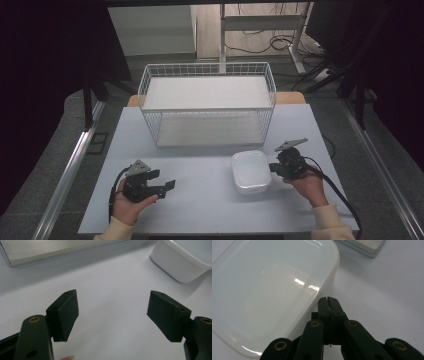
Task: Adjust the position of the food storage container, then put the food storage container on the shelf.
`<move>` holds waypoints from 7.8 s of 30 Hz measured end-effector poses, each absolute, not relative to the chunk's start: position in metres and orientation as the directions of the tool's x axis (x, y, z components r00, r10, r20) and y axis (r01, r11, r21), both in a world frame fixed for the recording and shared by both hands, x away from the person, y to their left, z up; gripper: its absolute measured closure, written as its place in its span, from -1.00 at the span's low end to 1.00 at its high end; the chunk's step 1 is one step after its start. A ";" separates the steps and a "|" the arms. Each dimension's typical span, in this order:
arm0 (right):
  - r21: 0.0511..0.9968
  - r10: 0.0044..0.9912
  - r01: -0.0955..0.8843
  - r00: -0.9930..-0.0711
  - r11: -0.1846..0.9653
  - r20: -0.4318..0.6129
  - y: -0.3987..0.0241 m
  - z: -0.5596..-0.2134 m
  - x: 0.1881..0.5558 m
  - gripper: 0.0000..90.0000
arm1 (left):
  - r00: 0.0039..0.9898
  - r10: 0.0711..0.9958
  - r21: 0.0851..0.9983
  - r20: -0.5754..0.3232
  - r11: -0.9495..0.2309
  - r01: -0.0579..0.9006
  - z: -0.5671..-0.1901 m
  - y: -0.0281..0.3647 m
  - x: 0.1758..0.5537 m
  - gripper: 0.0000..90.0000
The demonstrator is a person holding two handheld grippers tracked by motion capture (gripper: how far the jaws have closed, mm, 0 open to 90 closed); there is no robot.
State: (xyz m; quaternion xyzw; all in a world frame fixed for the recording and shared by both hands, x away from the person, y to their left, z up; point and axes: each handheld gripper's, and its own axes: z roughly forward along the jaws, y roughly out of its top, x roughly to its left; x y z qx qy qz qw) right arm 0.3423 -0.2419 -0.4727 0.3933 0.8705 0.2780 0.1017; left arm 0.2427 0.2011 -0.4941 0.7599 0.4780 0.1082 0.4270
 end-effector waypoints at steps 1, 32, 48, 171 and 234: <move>0.562 0.740 0.630 -0.671 0.536 0.046 -0.240 -0.474 0.342 0.99 | 0.520 0.819 0.752 -0.243 -0.179 0.634 -0.494 0.201 0.243 -0.46; 0.579 0.618 0.538 -0.782 0.612 0.074 -0.167 -0.488 0.318 0.99 | 0.516 0.823 0.752 -0.237 -0.181 0.634 -0.495 0.201 0.243 -0.45; 0.616 0.659 0.524 -0.752 0.588 0.012 -0.171 -0.483 0.312 0.99 | 0.523 0.816 0.768 -0.246 -0.165 0.619 -0.490 0.202 0.241 -0.45; 0.618 0.610 0.773 -0.561 0.143 0.560 -0.191 -0.466 0.300 0.80 | 0.491 0.561 0.585 -0.666 -0.016 0.811 -0.492 0.139 0.290 0.75; 0.830 0.567 0.532 -0.741 0.169 0.360 -0.184 -0.378 0.313 0.80 | 0.609 0.623 0.756 -0.491 -0.043 0.653 -0.389 0.143 0.308 0.71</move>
